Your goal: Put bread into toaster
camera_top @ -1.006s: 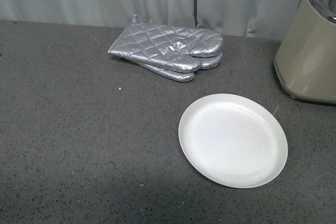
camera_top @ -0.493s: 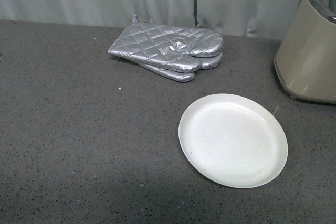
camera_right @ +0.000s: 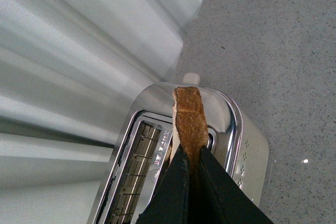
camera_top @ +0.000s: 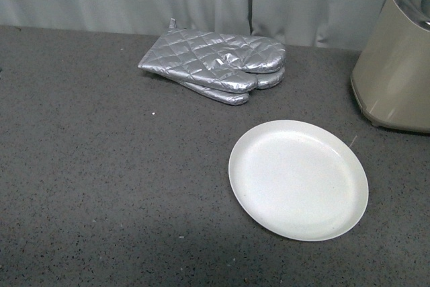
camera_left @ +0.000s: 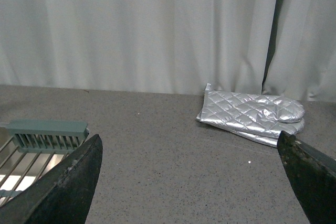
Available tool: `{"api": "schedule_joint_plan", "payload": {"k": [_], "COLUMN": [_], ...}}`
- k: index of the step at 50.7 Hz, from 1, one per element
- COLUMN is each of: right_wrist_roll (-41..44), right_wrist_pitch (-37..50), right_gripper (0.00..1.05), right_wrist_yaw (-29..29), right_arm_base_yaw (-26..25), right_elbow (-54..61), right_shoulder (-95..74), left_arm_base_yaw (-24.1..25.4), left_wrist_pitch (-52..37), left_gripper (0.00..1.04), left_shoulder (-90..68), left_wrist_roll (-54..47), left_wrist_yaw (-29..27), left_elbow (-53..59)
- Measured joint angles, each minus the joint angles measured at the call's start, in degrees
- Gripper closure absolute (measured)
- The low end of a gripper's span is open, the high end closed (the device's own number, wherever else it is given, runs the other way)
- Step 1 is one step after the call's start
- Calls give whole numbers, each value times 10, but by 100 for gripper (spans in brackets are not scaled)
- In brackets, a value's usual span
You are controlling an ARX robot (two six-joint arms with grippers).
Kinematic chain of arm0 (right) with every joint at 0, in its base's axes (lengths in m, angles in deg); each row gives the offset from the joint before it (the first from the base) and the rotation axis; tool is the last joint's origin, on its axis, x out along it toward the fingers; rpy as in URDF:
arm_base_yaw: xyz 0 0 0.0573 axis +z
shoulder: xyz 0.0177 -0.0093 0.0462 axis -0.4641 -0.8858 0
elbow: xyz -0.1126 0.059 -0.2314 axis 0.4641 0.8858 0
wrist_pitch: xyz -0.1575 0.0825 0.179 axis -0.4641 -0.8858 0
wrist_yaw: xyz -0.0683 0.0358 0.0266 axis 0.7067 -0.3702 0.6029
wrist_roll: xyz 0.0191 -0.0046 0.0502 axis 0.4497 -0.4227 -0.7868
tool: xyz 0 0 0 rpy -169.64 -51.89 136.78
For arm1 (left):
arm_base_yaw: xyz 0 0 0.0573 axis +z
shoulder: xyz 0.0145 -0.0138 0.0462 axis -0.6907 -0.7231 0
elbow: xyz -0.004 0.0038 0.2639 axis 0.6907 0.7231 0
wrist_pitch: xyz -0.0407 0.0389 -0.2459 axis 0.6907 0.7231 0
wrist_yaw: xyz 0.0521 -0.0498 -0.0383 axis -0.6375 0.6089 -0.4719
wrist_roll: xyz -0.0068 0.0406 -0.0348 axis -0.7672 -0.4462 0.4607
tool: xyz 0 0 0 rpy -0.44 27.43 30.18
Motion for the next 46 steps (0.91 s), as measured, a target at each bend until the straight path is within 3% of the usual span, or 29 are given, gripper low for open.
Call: {"api": "schedule_joint_plan", "payload": {"k": [4,13,21,27,33,39,42,44,46], "right_wrist_roll": [2,26,34,73,174,400,519,575,603], "right_wrist_pitch": [2,30,-12,5,92,311,325,261,203], "right_gripper": [99,60,23,7,10,29,42,50,59], "right_wrist_yaw": [-8,-7,-7,-3,-12,-199,-162,-110,-105], "right_arm_base_yaw": [3,19,20,36,83,147,219,280,305], "right_elbow": [-5,-19,-48,-32,47,245,376,467,555], "right_shoulder": [-6,-8,-3,28,121,294,431,548,663], "left_arm_base_yaw": [0,0,0,0,0,0,0,0,0], "left_wrist_pitch": [0,0,0,0,0,0,0,0,0], "left_gripper": [7,7,7,7,7,7,7,7,7], "left_shoulder": [0,0,0,0,0,0,0,0,0], "left_wrist_roll": [0,0,0,0,0,0,0,0,0], "left_wrist_yaw": [0,0,0,0,0,-1,0,-1,-2], "left_elbow": [0,0,0,0,0,0,0,0,0]}}
